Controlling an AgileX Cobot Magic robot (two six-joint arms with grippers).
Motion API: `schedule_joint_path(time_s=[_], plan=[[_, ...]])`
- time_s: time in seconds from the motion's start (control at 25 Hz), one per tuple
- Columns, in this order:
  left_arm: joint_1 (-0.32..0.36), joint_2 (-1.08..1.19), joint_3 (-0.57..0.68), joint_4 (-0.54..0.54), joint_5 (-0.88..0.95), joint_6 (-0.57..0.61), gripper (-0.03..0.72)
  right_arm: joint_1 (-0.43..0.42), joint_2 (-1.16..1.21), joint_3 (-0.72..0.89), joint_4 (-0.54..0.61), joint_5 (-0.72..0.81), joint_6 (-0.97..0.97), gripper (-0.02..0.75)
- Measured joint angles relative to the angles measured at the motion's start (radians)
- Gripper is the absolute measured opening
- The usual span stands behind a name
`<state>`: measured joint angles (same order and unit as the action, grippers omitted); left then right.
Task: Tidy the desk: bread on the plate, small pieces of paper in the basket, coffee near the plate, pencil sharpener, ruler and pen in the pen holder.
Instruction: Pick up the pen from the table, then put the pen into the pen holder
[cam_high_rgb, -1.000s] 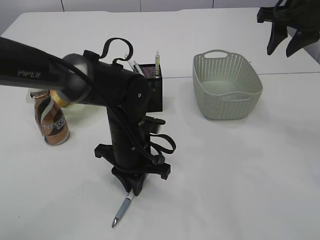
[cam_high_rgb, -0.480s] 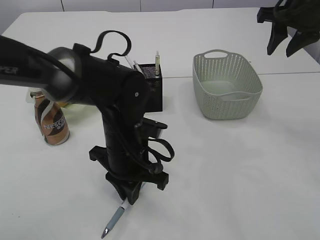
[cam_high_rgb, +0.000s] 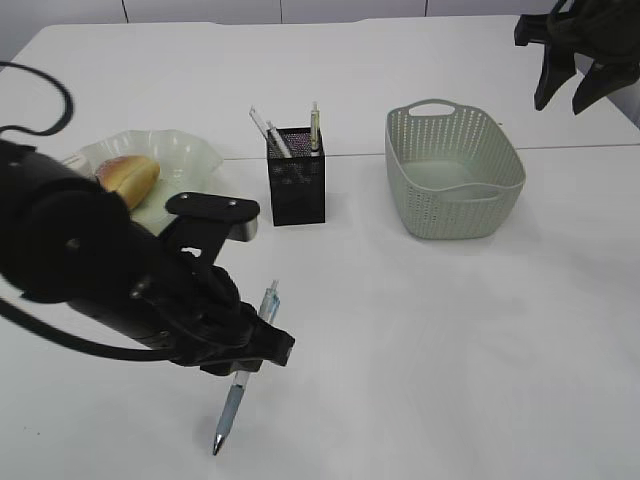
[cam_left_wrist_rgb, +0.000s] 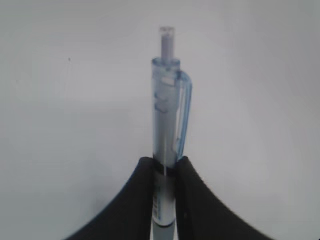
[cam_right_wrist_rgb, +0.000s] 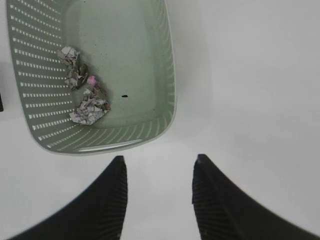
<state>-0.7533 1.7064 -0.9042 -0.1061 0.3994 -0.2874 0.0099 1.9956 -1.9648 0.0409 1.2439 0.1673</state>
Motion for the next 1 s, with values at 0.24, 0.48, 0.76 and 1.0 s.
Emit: schedule_joint_path(time_s=[0.24,0.48,0.76,1.0], plan=[[0.0,-0.099,0.064,0.038,-0.237,-0.002,0.07,0.0,0.0,0.0,0.0,0.0,0.0,0.319],[0.01,-0.103,0.053,0.078,-0.602,0.0,0.069,0.0,0.0,0.0,-0.004,0.0,0.0,0.319],[0.129,0.017,-0.098,0.091,-0.849,0.024,0.07,0.0,0.0,0.0,-0.023,0.0,0.0,0.319],[0.204,0.174,-0.292,0.112,-0.867,0.028,0.071,0.0,0.0,0.0,-0.025,0.0,0.0,0.319]])
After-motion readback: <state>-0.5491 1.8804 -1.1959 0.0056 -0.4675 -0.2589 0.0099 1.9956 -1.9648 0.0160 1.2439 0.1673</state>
